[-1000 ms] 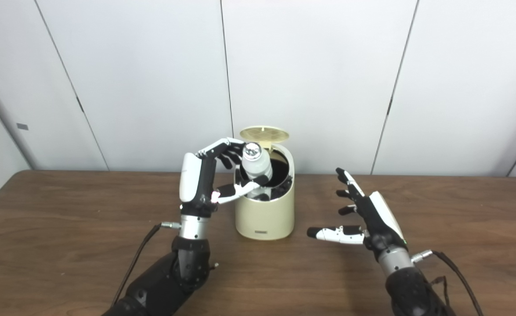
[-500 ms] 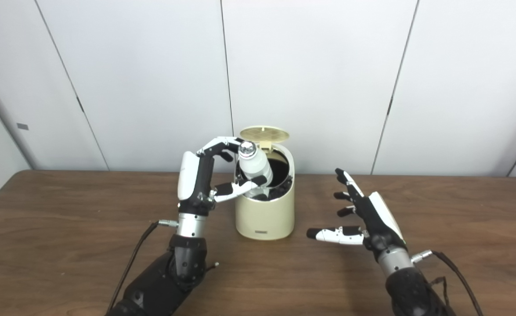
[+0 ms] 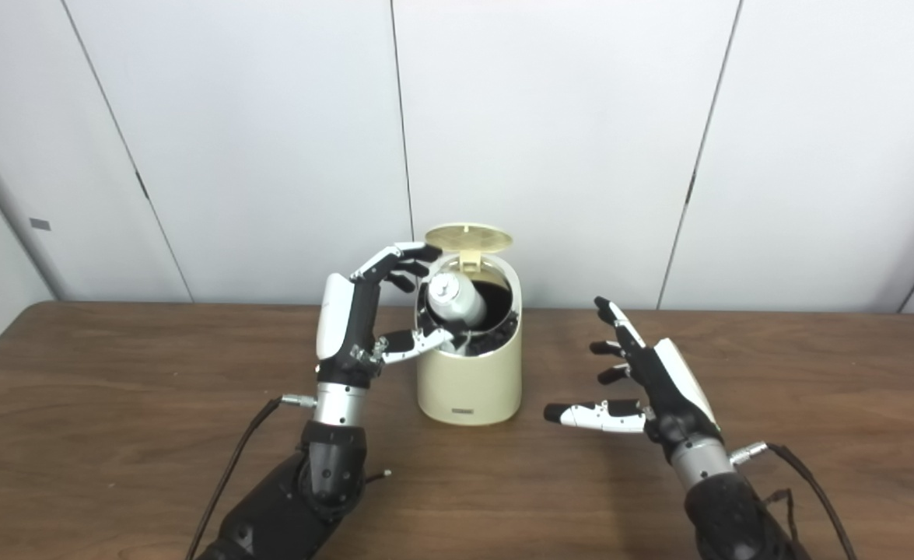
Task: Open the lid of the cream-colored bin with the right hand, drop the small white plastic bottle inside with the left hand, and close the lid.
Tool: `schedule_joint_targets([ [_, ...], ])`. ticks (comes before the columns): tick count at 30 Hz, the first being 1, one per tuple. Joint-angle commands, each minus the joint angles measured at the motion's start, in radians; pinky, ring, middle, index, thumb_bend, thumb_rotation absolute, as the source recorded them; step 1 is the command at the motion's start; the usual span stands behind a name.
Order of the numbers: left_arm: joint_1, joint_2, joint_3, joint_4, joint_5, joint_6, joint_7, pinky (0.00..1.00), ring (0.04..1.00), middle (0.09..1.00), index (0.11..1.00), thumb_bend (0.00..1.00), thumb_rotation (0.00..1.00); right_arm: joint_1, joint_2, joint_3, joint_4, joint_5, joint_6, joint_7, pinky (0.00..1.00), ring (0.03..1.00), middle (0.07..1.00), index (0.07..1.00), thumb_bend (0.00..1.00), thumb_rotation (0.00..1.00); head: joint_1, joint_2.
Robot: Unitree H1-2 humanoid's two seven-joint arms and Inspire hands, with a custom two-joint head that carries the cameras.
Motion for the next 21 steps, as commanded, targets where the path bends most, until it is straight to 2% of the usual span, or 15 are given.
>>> schedule_joint_targets([
  [1,-0.037,-0.006,0.018,-0.03,-0.003,-0.02,-0.015,0.53,0.64,0.716,0.735,0.89,0.03,-0.033,-0.012,-0.007,-0.036,-0.001,-0.016,-0.002,0.64,0.812,0.955,0.964,0.85,0.27,0.0,0.001],
  [15,-0.031,-0.014,0.048,-0.039,0.025,-0.02,-0.036,0.53,0.636,0.716,0.739,0.88,0.05,-0.035,-0.011,-0.005,-0.033,-0.008,-0.014,-0.006,0.62,0.802,0.952,0.961,0.86,0.28,0.001,0.002],
  [18,-0.029,-0.003,0.031,-0.05,0.048,-0.021,-0.008,0.46,0.591,0.671,0.681,0.81,0.06,-0.033,-0.01,-0.006,-0.034,-0.005,-0.015,-0.005,0.63,0.806,0.954,0.964,0.85,0.28,0.0,0.001],
  [21,-0.013,0.007,0.025,-0.094,0.022,-0.021,-0.021,0.42,0.551,0.632,0.636,0.76,0.02,-0.033,-0.009,-0.009,-0.032,0.006,-0.028,-0.005,0.64,0.82,0.958,0.965,0.85,0.27,0.0,0.001],
])
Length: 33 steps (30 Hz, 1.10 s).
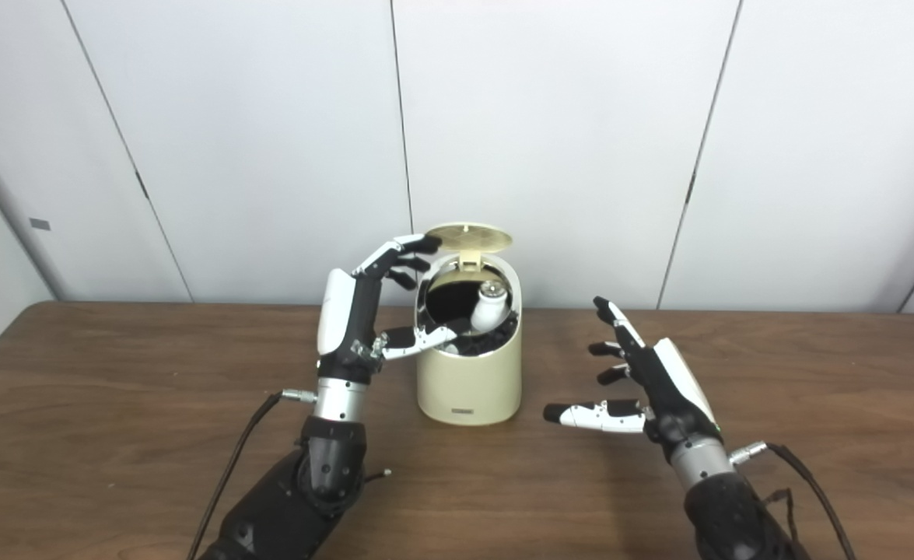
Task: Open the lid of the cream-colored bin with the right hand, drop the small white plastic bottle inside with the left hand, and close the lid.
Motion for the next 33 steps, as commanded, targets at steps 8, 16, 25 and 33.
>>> schedule_joint_targets([
  [8,0.041,0.05,0.046,-0.217,-0.15,-0.021,-0.111,0.37,0.474,0.556,0.504,0.53,0.05,-0.036,-0.007,-0.013,-0.029,0.01,-0.034,-0.01,0.63,0.813,0.958,0.962,0.85,0.26,0.003,-0.005],
  [16,0.104,0.096,0.137,-0.294,-0.219,-0.021,-0.206,0.38,0.48,0.488,0.499,0.52,0.0,-0.038,-0.001,-0.022,-0.001,0.02,-0.075,-0.032,0.63,0.805,0.948,0.952,0.86,0.26,0.007,-0.013],
  [25,0.211,0.176,0.253,-0.416,-0.342,0.222,-0.545,0.67,0.776,0.846,0.853,0.67,0.15,-0.05,0.006,-0.029,-0.014,0.009,-0.107,-0.058,0.7,0.801,0.916,0.914,0.79,0.24,-0.005,-0.037],
  [33,0.254,0.211,0.309,-0.453,-0.328,0.315,-0.701,0.62,0.708,0.76,0.775,0.58,0.25,-0.115,0.002,-0.019,-0.022,-0.001,-0.127,-0.056,0.72,0.825,0.895,0.883,0.64,0.27,-0.023,-0.082],
])
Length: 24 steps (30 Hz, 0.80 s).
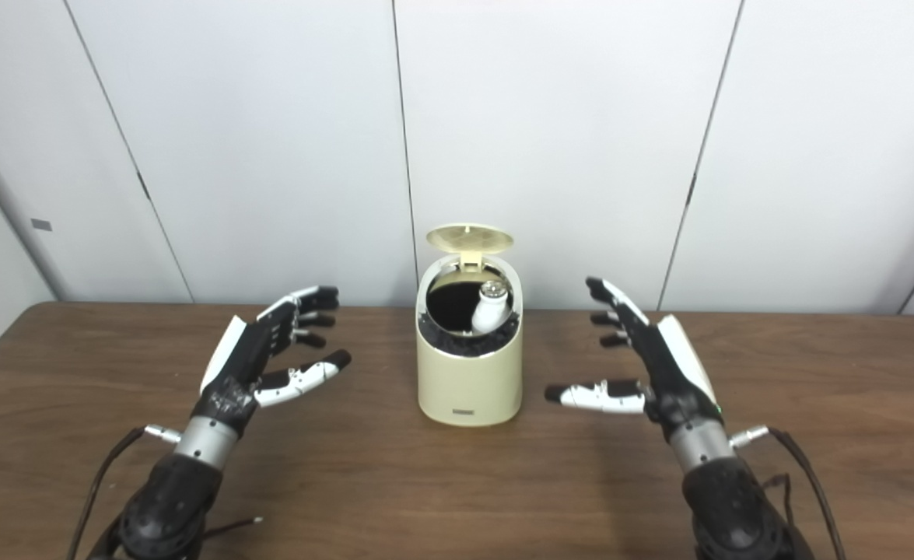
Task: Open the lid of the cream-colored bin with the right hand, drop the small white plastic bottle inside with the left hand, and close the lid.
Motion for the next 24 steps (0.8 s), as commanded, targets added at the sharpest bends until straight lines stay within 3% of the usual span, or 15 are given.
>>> schedule_joint_targets([
  [1,-0.025,0.027,0.009,-0.042,0.032,-0.015,-0.025,0.61,0.697,0.75,0.767,0.57,0.27,-0.073,-0.009,-0.002,-0.026,-0.008,-0.062,-0.016,0.7,0.82,0.891,0.878,0.63,0.29,0.001,-0.001],
  [5,-0.016,0.034,0.018,-0.027,0.063,-0.03,-0.058,0.58,0.671,0.726,0.741,0.52,0.19,-0.133,-0.008,-0.001,-0.016,-0.019,-0.077,-0.021,0.69,0.804,0.869,0.857,0.6,0.38,-0.006,-0.012],
  [8,-0.008,0.026,0.022,-0.008,0.077,-0.04,-0.067,0.59,0.672,0.723,0.733,0.53,0.17,-0.183,-0.021,0.014,-0.014,-0.042,-0.053,0.006,0.72,0.807,0.866,0.856,0.59,0.55,-0.013,-0.028],
  [13,0.0,0.009,0.025,0.015,0.088,-0.051,-0.079,0.59,0.675,0.725,0.738,0.52,0.18,-0.263,-0.038,0.037,-0.001,-0.078,-0.017,0.044,0.74,0.822,0.865,0.851,0.58,0.63,-0.017,-0.037],
  [19,0.002,-0.01,0.026,0.029,0.117,-0.062,-0.072,0.58,0.679,0.733,0.747,0.54,0.27,-0.344,-0.07,0.077,0.028,-0.127,-0.008,0.095,0.75,0.848,0.861,0.854,0.57,0.74,-0.015,-0.036],
  [24,0.001,-0.022,0.031,0.042,0.125,-0.08,-0.072,0.59,0.674,0.733,0.749,0.53,0.28,-0.384,-0.084,0.105,0.045,-0.14,-0.031,0.141,0.76,0.871,0.856,0.855,0.57,0.79,-0.009,-0.031],
])
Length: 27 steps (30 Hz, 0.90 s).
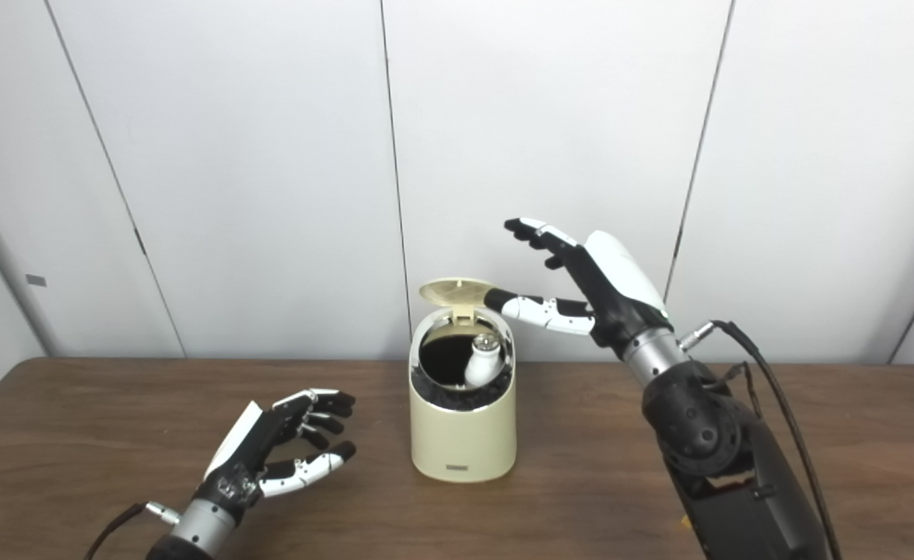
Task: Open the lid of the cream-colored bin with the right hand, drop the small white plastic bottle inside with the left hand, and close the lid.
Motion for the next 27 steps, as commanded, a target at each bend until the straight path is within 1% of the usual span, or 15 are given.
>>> schedule_joint_targets([
  [1,-0.03,0.003,0.013,-0.011,0.007,-0.037,0.011,0.59,0.675,0.733,0.749,0.53,0.29,-0.068,-0.023,0.005,-0.005,-0.002,-0.035,0.012,0.77,0.879,0.859,0.855,0.57,0.82,0.002,0.0],
  [2,-0.031,0.002,0.014,-0.01,0.008,-0.04,0.011,0.59,0.676,0.732,0.749,0.53,0.3,-0.073,-0.026,0.01,0.0,-0.001,-0.044,0.019,0.78,0.888,0.864,0.854,0.57,0.84,0.004,0.001],
  [3,-0.031,0.0,0.016,-0.009,0.008,-0.042,0.011,0.59,0.675,0.73,0.748,0.53,0.29,-0.079,-0.028,0.014,0.004,0.003,-0.048,0.03,0.82,0.911,0.875,0.851,0.59,0.89,0.004,0.002],
  [4,-0.03,-0.001,0.017,-0.01,0.005,-0.042,0.008,0.59,0.675,0.73,0.748,0.53,0.28,-0.083,-0.03,0.02,0.006,0.006,-0.051,0.041,0.82,0.915,0.876,0.851,0.59,0.89,0.004,0.002],
  [6,-0.031,0.0,0.017,-0.01,0.001,-0.043,0.002,0.59,0.675,0.731,0.747,0.53,0.27,-0.091,-0.033,0.028,0.005,0.008,-0.046,0.061,0.86,0.947,0.891,0.85,0.62,0.95,0.005,0.004],
  [7,-0.031,0.001,0.017,-0.012,-0.002,-0.037,-0.003,0.59,0.675,0.731,0.747,0.53,0.27,-0.097,-0.036,0.037,0.008,0.003,-0.05,0.072,0.87,0.953,0.894,0.85,0.62,0.96,0.007,0.005],
  [9,-0.03,0.002,0.017,-0.016,-0.005,-0.026,-0.01,0.59,0.674,0.731,0.742,0.58,0.25,-0.106,-0.041,0.049,0.014,-0.005,-0.058,0.085,0.87,0.975,0.894,0.843,0.68,0.98,0.009,0.006],
  [12,-0.032,0.0,0.021,-0.01,-0.011,-0.036,-0.015,0.59,0.672,0.73,0.739,0.61,0.24,-0.116,-0.044,0.069,0.023,-0.019,-0.073,0.105,0.88,0.983,0.889,0.837,0.72,0.97,0.009,0.01],
  [16,-0.032,-0.004,0.024,-0.018,-0.016,-0.032,-0.025,0.58,0.664,0.723,0.73,0.64,0.21,-0.113,-0.041,0.084,0.002,-0.039,-0.05,0.131,0.87,0.972,0.886,0.832,0.73,0.96,0.014,0.016],
  [19,-0.031,-0.01,0.026,-0.024,-0.021,-0.028,-0.029,0.57,0.657,0.714,0.718,0.65,0.18,-0.11,-0.043,0.087,-0.004,-0.043,-0.062,0.141,0.85,0.98,0.88,0.827,0.71,0.93,0.016,0.02],
  [22,-0.029,-0.016,0.03,-0.026,-0.026,-0.026,-0.031,0.56,0.655,0.715,0.718,0.66,0.18,-0.105,-0.044,0.088,-0.013,-0.039,-0.076,0.144,0.85,0.976,0.857,0.816,0.68,0.93,0.018,0.024],
  [27,-0.029,-0.02,0.036,-0.024,-0.02,-0.022,-0.029,0.56,0.652,0.716,0.723,0.66,0.18,-0.096,-0.051,0.087,-0.044,-0.028,-0.072,0.166,0.86,0.97,0.84,0.788,0.69,0.93,0.02,0.031],
])
